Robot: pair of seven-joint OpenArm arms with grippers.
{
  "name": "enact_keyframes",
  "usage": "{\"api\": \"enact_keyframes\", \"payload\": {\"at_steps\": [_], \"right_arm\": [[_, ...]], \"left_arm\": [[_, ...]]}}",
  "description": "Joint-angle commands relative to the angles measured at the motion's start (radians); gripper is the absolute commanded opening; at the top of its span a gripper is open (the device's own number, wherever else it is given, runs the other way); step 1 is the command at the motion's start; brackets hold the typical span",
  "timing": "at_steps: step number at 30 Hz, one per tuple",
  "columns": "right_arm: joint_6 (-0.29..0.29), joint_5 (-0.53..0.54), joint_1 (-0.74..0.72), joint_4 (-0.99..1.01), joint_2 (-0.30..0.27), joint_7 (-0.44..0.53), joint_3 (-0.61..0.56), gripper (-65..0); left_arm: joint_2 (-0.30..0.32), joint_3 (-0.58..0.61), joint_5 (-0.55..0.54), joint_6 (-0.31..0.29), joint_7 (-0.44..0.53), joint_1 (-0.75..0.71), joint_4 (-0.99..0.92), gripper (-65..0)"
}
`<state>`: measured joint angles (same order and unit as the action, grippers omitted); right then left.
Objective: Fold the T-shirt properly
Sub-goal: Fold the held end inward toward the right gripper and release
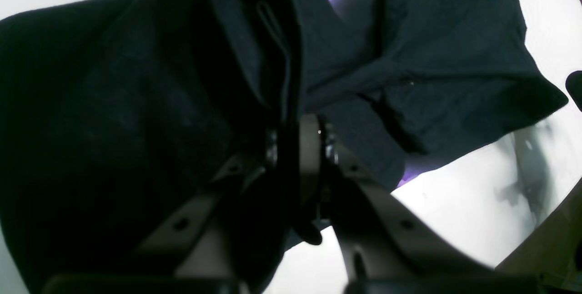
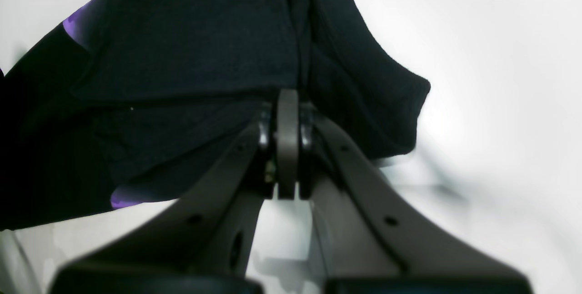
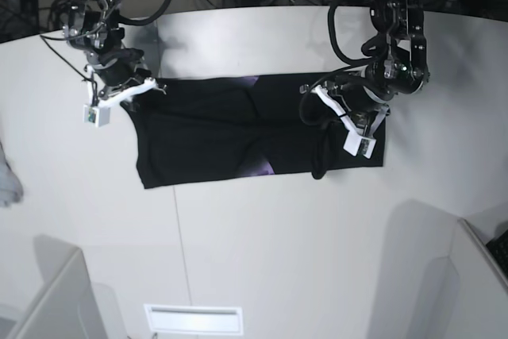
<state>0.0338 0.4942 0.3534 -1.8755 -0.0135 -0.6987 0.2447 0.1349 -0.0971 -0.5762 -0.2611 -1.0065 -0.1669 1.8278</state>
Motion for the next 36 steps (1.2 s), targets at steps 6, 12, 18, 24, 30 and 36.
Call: {"api": "enact_keyframes", "payload": {"at_steps": [6, 12, 18, 24, 30, 36], "right_arm": [[0.002, 0.010, -0.006, -0.016, -0.004, 0.021, 0.003, -65.0], [0.002, 0.010, -0.006, -0.016, -0.004, 0.021, 0.003, -65.0], [0.002, 0.010, -0.006, -0.016, -0.004, 0.021, 0.003, -65.0], [0.002, 0.010, -0.006, -0.016, -0.004, 0.021, 0.003, -65.0], [0.002, 0.010, -0.004, -0.016, -0.004, 0.021, 0.003, -65.0], [0.002, 0.011, -0.007, -0.022, -0.004, 0.021, 0.003, -65.0]], "left_arm": [[0.001, -0.002, -0.014, -0.005, 0.019, 0.010, 0.014, -65.0], [0.001, -0.002, -0.014, -0.005, 0.019, 0.010, 0.013, -65.0], [0.001, 0.000, -0.018, -0.005, 0.019, 0.010, 0.013, -40.6], [-0.028, 0.001, -0.014, -0.005, 0.019, 0.011, 0.013, -18.8], [-0.050, 0.081, -0.020, -0.005, 0.018, 0.065, -0.059, -16.9], [-0.048, 0.026, -0.020, -0.005, 0.016, 0.042, 0.045, -29.9]]}}
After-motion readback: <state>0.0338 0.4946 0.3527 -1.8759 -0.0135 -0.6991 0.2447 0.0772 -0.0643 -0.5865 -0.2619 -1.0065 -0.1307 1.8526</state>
